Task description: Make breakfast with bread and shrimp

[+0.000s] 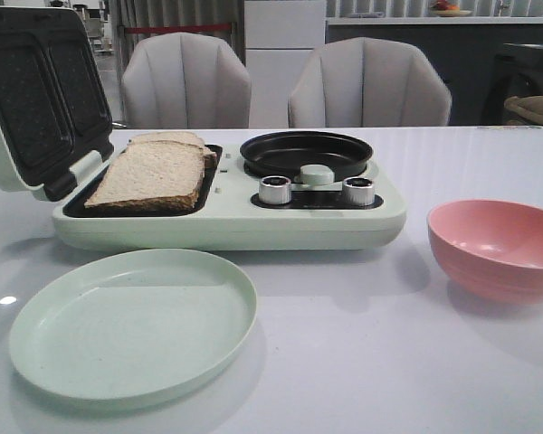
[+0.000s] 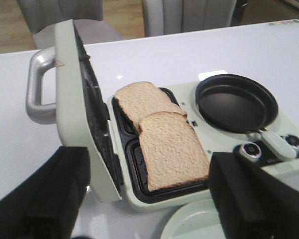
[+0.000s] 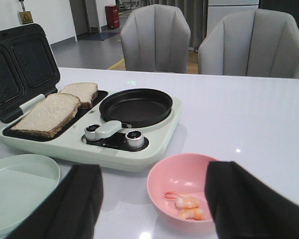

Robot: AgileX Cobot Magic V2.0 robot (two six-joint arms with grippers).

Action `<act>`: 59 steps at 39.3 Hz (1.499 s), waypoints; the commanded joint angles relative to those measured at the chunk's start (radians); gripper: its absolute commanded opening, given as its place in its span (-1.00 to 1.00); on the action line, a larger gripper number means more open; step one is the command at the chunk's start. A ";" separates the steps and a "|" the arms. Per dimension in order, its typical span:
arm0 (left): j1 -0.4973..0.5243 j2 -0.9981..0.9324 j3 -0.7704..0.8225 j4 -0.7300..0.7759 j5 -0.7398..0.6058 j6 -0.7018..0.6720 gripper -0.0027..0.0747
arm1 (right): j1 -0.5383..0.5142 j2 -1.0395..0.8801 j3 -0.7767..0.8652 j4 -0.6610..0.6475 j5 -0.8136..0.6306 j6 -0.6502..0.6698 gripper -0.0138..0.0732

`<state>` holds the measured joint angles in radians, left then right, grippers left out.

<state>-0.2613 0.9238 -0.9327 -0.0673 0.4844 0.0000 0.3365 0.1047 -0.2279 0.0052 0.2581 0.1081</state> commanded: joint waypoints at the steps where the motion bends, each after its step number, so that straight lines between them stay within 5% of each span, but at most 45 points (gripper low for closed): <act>1: 0.074 0.058 -0.091 -0.050 -0.091 -0.021 0.40 | -0.007 0.010 -0.026 -0.005 -0.092 -0.003 0.56; 8: 0.262 0.171 -0.193 -0.159 -0.089 -0.019 0.06 | -0.007 0.010 -0.026 -0.005 -0.092 -0.003 0.56; 19: 0.464 0.333 -0.315 -0.364 0.008 0.068 0.03 | -0.007 0.010 -0.026 -0.005 -0.092 -0.003 0.56; 38: 0.604 0.624 -0.419 -1.118 0.314 0.576 0.03 | -0.007 0.010 -0.026 -0.005 -0.092 -0.003 0.56; 59: 0.600 0.797 -0.419 -1.324 0.423 0.725 -0.04 | -0.007 0.010 -0.026 -0.005 -0.092 -0.003 0.56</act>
<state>0.3407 1.7551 -1.3178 -1.3043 0.8781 0.7049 0.3365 0.1047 -0.2279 0.0070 0.2581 0.1081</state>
